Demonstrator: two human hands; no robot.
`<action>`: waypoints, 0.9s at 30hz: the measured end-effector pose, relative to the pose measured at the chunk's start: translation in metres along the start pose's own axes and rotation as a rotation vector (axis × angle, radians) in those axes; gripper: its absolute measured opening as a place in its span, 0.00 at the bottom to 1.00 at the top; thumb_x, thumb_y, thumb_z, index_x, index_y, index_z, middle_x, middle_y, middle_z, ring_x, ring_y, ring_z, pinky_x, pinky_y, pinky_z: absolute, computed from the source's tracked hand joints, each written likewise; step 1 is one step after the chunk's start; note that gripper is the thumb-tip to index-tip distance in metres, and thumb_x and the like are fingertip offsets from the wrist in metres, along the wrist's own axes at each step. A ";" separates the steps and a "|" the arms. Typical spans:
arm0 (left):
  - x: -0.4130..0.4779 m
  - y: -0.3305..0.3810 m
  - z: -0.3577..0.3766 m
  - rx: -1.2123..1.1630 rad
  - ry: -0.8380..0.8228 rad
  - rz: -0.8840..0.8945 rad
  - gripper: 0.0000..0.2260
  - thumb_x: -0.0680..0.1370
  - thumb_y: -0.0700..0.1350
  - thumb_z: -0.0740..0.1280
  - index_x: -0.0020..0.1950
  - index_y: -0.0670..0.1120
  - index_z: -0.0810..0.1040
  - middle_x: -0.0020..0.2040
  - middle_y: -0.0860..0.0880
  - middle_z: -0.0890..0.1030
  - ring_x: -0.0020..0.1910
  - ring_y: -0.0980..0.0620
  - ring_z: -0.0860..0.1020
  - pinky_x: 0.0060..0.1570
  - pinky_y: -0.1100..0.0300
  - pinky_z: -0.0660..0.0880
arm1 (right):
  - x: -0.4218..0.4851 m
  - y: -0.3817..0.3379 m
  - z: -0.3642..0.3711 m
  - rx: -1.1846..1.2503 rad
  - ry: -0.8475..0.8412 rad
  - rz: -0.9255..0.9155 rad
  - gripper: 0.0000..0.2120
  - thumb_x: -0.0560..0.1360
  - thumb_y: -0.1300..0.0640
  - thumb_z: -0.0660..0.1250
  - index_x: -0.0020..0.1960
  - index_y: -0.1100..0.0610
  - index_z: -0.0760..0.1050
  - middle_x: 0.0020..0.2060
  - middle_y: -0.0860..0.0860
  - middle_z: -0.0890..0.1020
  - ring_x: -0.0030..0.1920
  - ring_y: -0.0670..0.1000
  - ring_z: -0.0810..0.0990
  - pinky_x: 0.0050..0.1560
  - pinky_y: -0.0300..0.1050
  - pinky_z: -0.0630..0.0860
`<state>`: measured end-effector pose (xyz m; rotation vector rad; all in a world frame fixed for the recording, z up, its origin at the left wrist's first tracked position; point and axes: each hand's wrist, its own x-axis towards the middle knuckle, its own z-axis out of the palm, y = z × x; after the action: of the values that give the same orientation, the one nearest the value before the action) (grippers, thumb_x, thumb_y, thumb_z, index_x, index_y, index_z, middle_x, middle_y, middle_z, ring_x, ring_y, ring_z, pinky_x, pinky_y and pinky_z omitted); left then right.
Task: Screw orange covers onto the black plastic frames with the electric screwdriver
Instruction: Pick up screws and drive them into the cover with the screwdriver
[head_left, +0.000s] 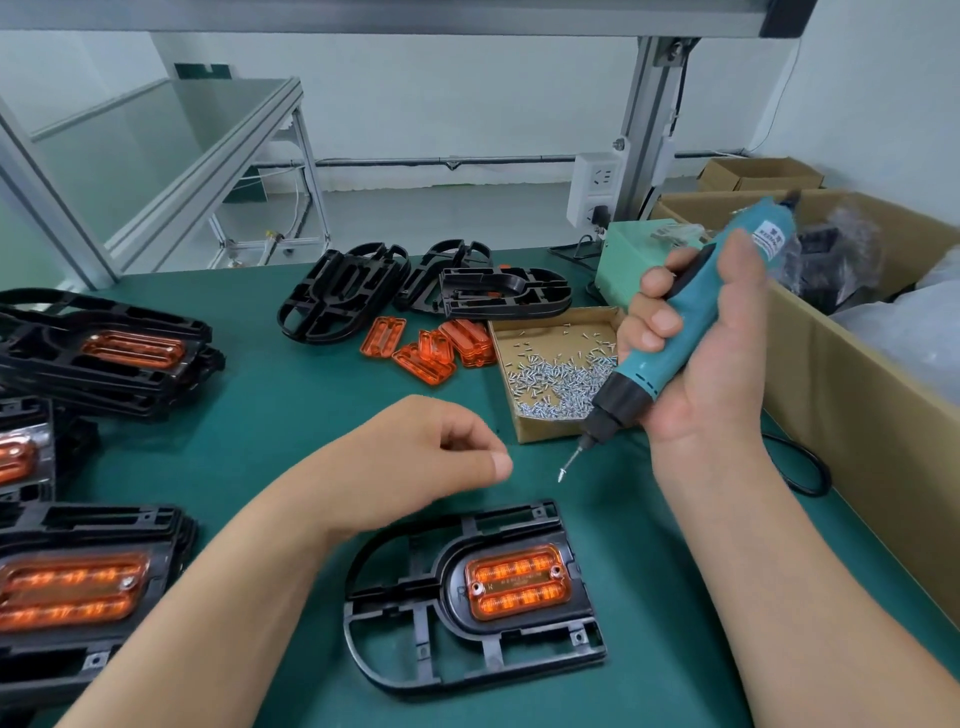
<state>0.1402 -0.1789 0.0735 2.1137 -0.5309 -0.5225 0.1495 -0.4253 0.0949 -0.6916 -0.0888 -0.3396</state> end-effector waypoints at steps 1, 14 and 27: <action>0.000 -0.001 0.000 0.058 -0.024 0.008 0.12 0.73 0.62 0.75 0.50 0.56 0.86 0.36 0.50 0.79 0.34 0.53 0.74 0.40 0.55 0.73 | 0.000 -0.001 0.000 -0.021 -0.045 0.003 0.17 0.85 0.43 0.61 0.48 0.55 0.74 0.37 0.51 0.78 0.27 0.44 0.71 0.28 0.36 0.69; -0.002 0.004 0.014 0.431 -0.153 -0.058 0.21 0.70 0.64 0.78 0.57 0.58 0.79 0.49 0.60 0.76 0.50 0.63 0.75 0.48 0.61 0.72 | -0.017 0.017 0.007 -0.028 -0.531 0.187 0.18 0.79 0.44 0.69 0.50 0.60 0.72 0.34 0.54 0.80 0.22 0.44 0.74 0.21 0.36 0.70; -0.002 0.006 0.017 0.450 -0.140 -0.080 0.20 0.70 0.62 0.79 0.56 0.57 0.78 0.50 0.58 0.77 0.49 0.60 0.76 0.48 0.59 0.75 | -0.023 0.015 0.012 0.043 -0.623 0.227 0.19 0.78 0.47 0.72 0.49 0.63 0.71 0.33 0.56 0.80 0.22 0.46 0.76 0.21 0.37 0.72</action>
<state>0.1285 -0.1923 0.0698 2.5454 -0.6967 -0.6463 0.1330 -0.4003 0.0901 -0.7371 -0.6022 0.1053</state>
